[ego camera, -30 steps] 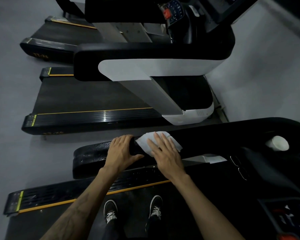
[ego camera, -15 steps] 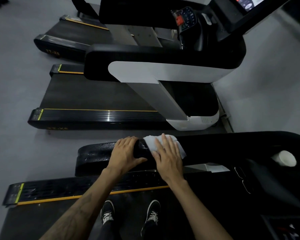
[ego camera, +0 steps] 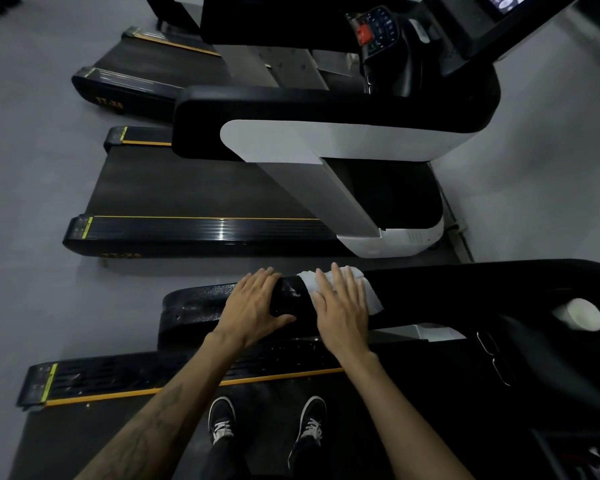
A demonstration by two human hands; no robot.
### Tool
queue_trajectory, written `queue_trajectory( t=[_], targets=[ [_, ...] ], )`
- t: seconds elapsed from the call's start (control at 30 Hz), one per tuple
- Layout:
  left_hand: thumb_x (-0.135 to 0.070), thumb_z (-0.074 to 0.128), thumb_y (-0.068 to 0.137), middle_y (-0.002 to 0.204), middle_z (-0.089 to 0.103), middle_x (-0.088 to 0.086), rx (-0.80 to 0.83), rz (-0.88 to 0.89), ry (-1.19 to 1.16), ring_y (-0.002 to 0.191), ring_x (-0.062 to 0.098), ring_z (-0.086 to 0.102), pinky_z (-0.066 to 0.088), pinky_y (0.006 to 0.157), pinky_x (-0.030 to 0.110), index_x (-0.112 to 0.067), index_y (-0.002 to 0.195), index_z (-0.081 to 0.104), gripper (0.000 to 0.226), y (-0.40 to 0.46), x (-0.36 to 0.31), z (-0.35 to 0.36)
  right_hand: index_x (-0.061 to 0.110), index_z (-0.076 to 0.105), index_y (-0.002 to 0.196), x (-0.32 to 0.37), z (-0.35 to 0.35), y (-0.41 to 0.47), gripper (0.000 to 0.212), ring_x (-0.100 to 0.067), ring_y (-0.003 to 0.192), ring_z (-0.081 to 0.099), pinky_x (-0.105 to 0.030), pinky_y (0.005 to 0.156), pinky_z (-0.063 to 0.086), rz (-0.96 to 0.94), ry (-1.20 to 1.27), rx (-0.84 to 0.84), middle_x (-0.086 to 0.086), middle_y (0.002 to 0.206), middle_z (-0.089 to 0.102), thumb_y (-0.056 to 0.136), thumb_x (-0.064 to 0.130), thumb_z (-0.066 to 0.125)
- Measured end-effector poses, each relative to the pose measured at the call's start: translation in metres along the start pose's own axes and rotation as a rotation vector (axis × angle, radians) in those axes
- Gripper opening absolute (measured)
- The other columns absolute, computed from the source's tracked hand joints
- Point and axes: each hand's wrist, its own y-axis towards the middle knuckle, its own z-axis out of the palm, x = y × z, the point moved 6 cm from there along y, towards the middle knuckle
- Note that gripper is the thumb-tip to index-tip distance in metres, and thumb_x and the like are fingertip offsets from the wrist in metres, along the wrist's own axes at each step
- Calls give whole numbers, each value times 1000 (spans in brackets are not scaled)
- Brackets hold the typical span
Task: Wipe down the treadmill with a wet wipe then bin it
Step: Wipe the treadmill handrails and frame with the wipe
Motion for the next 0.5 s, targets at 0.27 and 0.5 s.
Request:
queue_trajectory(
  t=[0.27,0.5],
  targets=[
    [-78,61,81,165,33,8,-22,-39,98,157,26,20,5,129,45,-19,156,37,98,-8,12,-5,23,43,155,7,1,-4,51,-26,154,28,-44,125,16,-297,-58,5,-6,162,39,108,38,30],
    [-81,60,79,156,45,1,-15,-114,71,150,22,32,11,128,45,-21,154,39,98,-18,27,-8,15,54,142,21,-3,31,52,-28,151,30,-46,128,9,18,-22,145,-7,146,56,110,40,22]
  ],
)
